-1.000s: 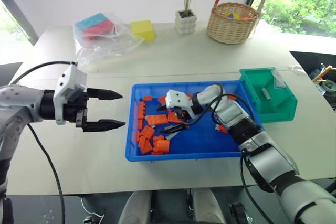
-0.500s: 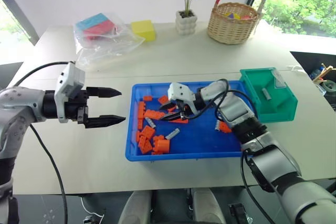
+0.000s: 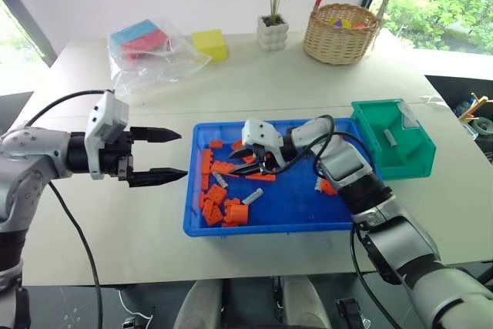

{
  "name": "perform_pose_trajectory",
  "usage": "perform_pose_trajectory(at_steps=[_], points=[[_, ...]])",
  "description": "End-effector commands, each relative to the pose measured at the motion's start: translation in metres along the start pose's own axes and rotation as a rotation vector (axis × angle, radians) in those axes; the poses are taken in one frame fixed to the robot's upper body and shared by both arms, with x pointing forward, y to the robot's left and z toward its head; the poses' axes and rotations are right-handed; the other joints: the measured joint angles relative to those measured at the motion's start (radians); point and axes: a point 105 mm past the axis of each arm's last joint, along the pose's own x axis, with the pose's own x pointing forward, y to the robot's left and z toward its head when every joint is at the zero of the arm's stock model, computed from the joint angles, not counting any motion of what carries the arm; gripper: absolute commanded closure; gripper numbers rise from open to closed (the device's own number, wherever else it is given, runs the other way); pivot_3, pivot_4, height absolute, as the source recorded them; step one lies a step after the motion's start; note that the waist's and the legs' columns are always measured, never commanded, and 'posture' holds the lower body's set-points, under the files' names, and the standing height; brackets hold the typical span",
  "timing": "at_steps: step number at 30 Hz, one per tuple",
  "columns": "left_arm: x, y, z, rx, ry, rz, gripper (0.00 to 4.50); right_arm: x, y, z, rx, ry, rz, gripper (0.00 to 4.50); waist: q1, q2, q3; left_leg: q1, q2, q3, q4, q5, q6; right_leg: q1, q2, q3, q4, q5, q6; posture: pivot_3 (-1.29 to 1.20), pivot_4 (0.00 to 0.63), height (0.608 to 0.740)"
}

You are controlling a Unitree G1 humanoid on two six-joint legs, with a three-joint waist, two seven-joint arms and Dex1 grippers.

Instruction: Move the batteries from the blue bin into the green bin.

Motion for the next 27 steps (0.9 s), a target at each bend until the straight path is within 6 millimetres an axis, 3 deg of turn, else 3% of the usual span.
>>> perform_pose_trajectory(at_steps=[1, 4, 5, 7, 11, 17, 24, 27], points=[[0.0, -0.001, 0.011, 0.038, -0.018, -0.007, 0.0, 0.009, -0.002, -0.002, 0.001, 0.024, -0.013, 2.62, 0.0, 0.0, 0.0, 0.0, 0.0, 0.0, 0.0, 0.0, 0.0, 0.0, 0.0, 0.0, 0.0, 0.0, 0.0, 0.0, 0.15, 0.702], [0.0, 0.0, 0.012, 0.041, -0.019, -0.006, 0.0, 0.014, -0.005, -0.008, 0.041, 0.059, -0.016, 2.62, 0.0, 0.0, 0.0, 0.0, 0.0, 0.0, 0.0, 0.0, 0.0, 0.0, 0.0, 0.0, 0.001, 0.0, 0.0, 0.0, 0.15, 0.702], [0.001, 0.0, 0.012, 0.042, -0.019, -0.005, 0.0, 0.015, -0.005, -0.01, 0.042, 0.069, -0.021, 2.42, -0.001, 0.0, 0.0, 0.001, 0.0, 0.0, 0.0, 0.0, -0.001, 0.0, 0.0, 0.0, 0.002, 0.0, 0.0, 0.0, 0.15, 0.702], [0.001, 0.0, 0.013, 0.043, -0.02, -0.003, 0.0, 0.016, -0.008, -0.012, 0.05, 0.081, -0.038, 1.79, -0.001, 0.0, 0.0, 0.002, 0.0, 0.0, 0.0, 0.0, -0.001, 0.0, 0.0, 0.0, 0.002, 0.0, 0.0, 0.0, 0.15, 0.702], [0.0, 0.001, 0.013, 0.044, -0.022, 0.005, 0.0, 0.017, -0.01, -0.014, 0.027, 0.087, -0.063, 0.03, -0.001, 0.0, 0.0, 0.002, 0.0, 0.0, 0.0, 0.0, -0.001, 0.0, 0.0, 0.0, 0.002, 0.0, 0.0, 0.0, 0.15, 0.702], [0.001, 0.002, 0.013, 0.048, -0.026, 0.006, 0.0, 0.017, -0.01, -0.019, 0.003, 0.102, -0.071, 0.03, 0.0, 0.0, 0.0, 0.002, 0.0, 0.0, 0.0, 0.0, -0.001, 0.001, 0.0, 0.001, 0.002, 0.0, 0.0, 0.0, 0.15, 0.702], [0.002, 0.005, 0.014, 0.06, -0.034, 0.011, 0.0, 0.007, -0.012, 0.005, -0.076, 0.059, -0.072, 0.03, 0.0, 0.0, 0.0, 0.002, 0.0, 0.0, 0.0, 0.001, -0.001, 0.001, 0.0, 0.001, 0.002, 0.0, 0.0, 0.0, 0.15, 0.702], [0.001, 0.006, 0.014, 0.065, -0.034, 0.01, 0.0, 0.004, -0.001, 0.019, -0.235, 0.054, 0.046, 0.03, 0.0, 0.0, 0.0, 0.002, 0.0, 0.0, 0.0, 0.001, -0.001, 0.0, 0.0, 0.001, 0.002, 0.0, 0.0, 0.0, 0.15, 0.702]])
